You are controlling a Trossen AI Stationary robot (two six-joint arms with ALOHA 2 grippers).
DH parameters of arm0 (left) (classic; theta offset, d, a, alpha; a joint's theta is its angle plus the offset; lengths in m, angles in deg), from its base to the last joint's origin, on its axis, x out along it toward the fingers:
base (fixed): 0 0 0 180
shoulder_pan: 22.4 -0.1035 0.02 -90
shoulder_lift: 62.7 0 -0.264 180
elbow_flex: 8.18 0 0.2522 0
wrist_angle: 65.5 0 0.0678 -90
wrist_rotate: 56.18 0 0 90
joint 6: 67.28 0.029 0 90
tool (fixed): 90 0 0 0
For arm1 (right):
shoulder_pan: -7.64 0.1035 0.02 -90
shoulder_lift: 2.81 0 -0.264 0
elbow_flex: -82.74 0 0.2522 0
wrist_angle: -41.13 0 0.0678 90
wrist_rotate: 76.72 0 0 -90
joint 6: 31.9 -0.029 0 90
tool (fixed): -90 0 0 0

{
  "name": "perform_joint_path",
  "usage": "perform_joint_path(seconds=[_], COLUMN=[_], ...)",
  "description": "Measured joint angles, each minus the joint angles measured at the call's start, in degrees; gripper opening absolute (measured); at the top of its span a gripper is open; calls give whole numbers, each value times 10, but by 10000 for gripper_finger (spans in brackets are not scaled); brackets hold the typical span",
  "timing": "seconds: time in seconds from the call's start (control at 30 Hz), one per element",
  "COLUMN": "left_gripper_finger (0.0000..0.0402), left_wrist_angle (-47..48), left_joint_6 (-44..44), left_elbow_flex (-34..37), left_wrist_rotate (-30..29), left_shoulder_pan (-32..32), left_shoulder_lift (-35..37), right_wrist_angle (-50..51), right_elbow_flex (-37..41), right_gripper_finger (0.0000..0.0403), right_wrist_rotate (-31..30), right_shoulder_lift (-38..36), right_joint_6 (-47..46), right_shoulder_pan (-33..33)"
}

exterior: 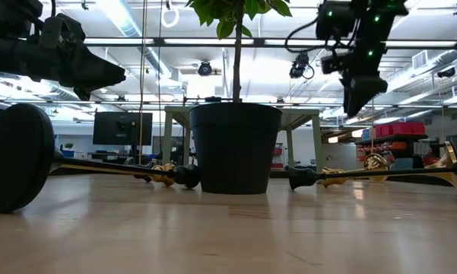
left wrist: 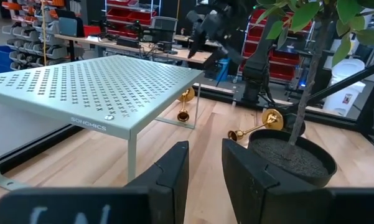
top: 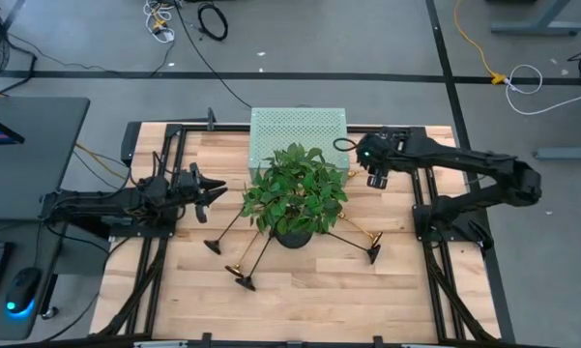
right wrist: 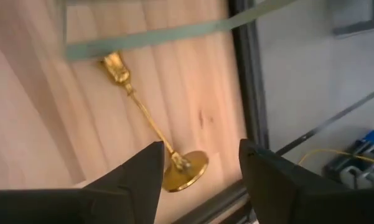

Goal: Pick & Place candle stick holders
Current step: Put the top gold candle holder on the shelf

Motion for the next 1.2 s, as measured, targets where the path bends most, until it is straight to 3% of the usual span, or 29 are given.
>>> perform_joint_path(seconds=[0.23,0.4,0.73,1.0,1.2], left_gripper_finger=[99,99,99,99,99], left_wrist_angle=[0,0,0,0,0], left_joint_6=[1,1,1,1,1], left_elbow_flex=[0,0,0,0,0], left_wrist_rotate=[0,0,-1,-2,-2], left_shoulder_pan=[0,0,0,0,0], left_shoulder_lift=[0,0,0,0,0], right_wrist_angle=[-90,-146,-195,-221,-232], right_elbow_flex=[83,137,176,178,178], right_gripper_finger=[212,228,262,259,256], right_wrist_rotate=[39,18,52,63,64], right_shoulder_lift=[7,7,7,9,52], right_joint_6=[33,52,67,65,68], right_shoulder_pan=[-49,-62,-73,-74,-83])
